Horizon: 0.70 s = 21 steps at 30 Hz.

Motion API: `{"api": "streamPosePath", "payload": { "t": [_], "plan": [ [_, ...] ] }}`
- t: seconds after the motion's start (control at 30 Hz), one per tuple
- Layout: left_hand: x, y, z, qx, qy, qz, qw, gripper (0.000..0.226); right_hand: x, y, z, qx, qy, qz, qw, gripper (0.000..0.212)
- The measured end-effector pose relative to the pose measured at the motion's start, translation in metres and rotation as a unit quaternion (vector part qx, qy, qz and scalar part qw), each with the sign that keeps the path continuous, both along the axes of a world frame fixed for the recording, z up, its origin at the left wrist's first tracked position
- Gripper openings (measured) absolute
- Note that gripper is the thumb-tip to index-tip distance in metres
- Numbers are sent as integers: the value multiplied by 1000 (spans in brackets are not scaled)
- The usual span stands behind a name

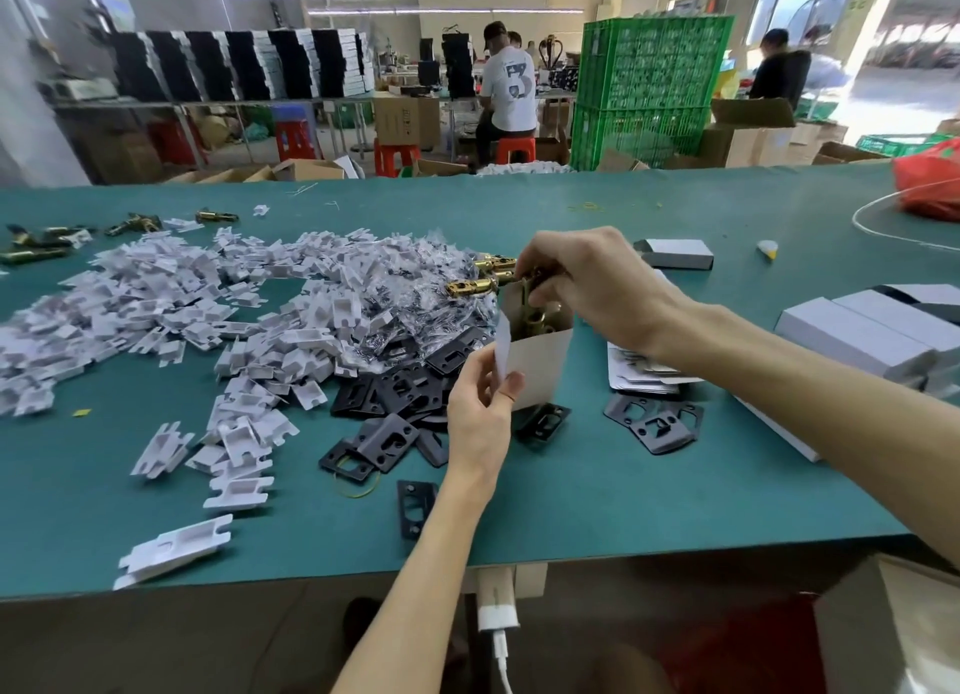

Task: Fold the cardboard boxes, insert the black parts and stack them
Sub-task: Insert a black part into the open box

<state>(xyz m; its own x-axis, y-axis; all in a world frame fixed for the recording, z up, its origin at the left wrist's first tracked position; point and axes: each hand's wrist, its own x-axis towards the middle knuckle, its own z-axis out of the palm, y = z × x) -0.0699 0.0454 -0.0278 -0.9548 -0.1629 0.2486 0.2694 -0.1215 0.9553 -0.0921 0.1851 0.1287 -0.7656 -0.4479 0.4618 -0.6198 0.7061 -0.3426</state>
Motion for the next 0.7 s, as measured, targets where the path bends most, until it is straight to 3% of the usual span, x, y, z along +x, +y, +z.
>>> {"api": "streamPosePath", "payload": {
  "t": [0.1, 0.53, 0.7],
  "plan": [
    [0, 1, 0, 17, 4, -19, 1000, 26, 0, -4, -4, 29, -23, 16, 999, 22],
    [1, 0, -1, 38, 10, -7, 999, 29, 8, -12, -15, 177, 22, 8, 984, 28],
    [-2, -1, -4, 48, -8, 25, 999, 23, 13, -9, -7, 113, 50, 18, 992, 22]
  ]
}}
